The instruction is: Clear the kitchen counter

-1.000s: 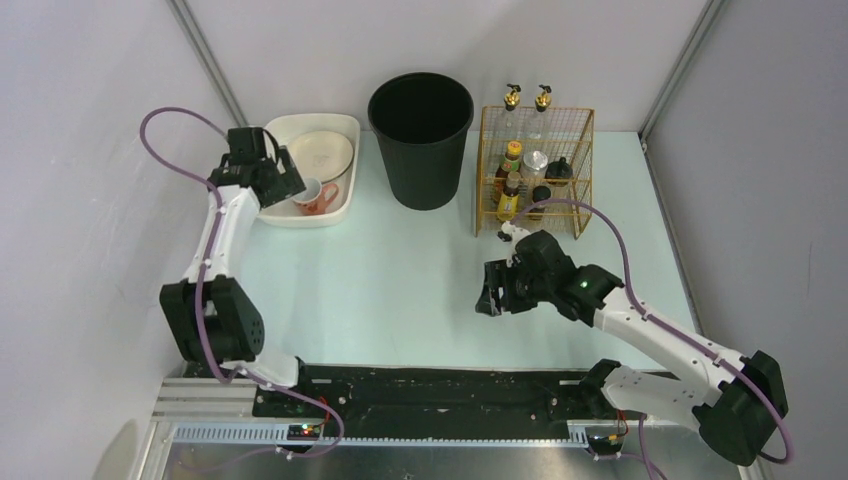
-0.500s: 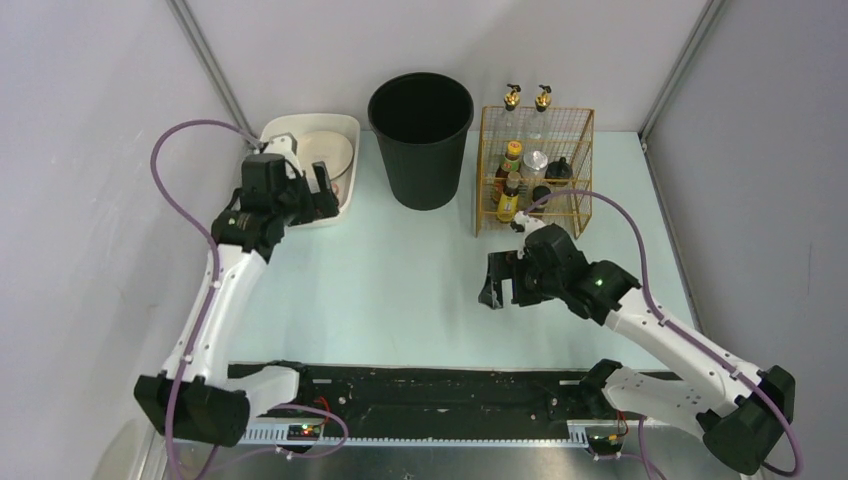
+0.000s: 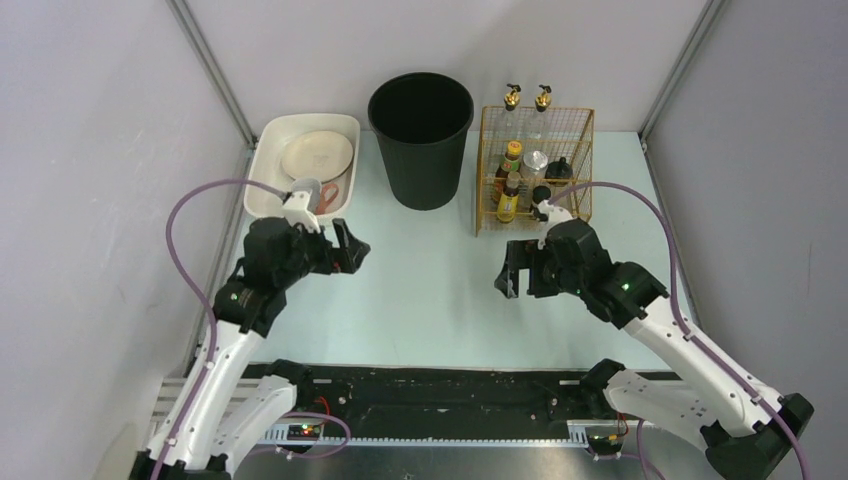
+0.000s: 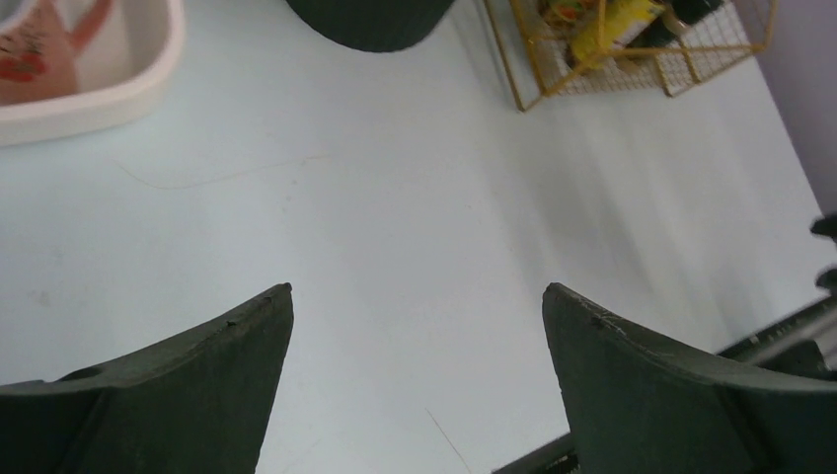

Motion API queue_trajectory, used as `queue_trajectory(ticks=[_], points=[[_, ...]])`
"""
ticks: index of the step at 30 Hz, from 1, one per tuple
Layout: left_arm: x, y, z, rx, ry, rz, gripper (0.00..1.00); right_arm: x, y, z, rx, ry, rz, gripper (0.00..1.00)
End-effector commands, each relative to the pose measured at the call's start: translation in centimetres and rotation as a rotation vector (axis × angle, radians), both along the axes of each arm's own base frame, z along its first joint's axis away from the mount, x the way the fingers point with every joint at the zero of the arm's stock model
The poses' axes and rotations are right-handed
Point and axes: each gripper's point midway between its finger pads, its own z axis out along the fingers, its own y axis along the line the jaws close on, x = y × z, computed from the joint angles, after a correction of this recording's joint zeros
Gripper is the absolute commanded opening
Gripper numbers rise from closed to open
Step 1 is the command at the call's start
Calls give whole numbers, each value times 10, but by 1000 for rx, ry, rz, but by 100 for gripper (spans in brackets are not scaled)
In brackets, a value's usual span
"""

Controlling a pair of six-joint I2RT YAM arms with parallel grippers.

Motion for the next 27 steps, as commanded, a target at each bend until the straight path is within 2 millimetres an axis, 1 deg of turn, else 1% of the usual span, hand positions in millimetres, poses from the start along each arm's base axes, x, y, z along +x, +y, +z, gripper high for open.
queue_trajectory(ticks=[1,4,6,9,13,16,19,23,27], points=[[-15,-26,8,-122,-74,-131,100,9,-16,21,-19,-70,-55,99],[-25,-32,-6,-171,-47,-158,100,13,-23,25,-31,-79,-85,100],[-32,-35,-9,-194,-38,-169,100,15,-26,28,-38,-87,-97,99],[-41,-36,-4,-226,-57,-178,100,19,-31,38,-40,-112,-120,99],[-50,-38,-3,-254,-65,-198,100,27,-41,51,-53,-149,-190,99],[-52,-37,-9,-260,-56,-189,100,33,-50,56,-73,-177,-241,99],[-53,-35,-11,-260,-60,-181,100,35,-57,60,-85,-198,-273,99],[-52,-35,-13,-258,-59,-176,100,34,-58,63,-82,-210,-269,99],[-50,-32,-14,-251,-58,-155,100,28,-58,64,-98,-213,-226,99]])
